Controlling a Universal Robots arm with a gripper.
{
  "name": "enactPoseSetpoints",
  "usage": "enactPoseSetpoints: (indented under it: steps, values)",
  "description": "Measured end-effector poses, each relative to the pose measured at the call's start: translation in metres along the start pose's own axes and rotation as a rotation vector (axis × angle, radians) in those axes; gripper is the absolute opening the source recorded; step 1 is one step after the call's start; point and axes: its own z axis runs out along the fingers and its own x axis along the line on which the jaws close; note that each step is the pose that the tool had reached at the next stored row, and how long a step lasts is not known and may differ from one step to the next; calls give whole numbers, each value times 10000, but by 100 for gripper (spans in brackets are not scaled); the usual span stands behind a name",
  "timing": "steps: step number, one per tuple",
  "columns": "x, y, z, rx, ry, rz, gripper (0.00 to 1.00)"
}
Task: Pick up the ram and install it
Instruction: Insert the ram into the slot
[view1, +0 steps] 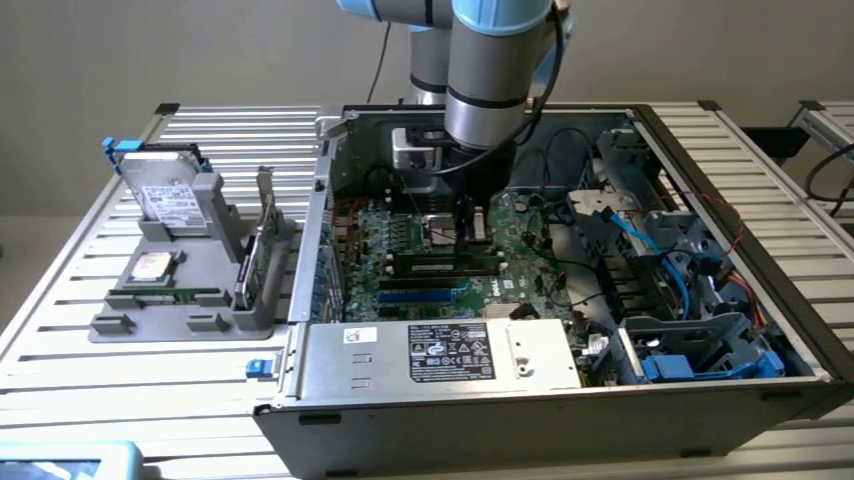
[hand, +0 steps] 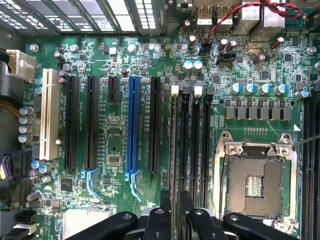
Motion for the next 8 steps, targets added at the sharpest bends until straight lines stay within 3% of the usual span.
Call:
enactPoseSetpoints:
  steps: [8]
  values:
    - [12, -18, -225, -14, -1, -1, 22]
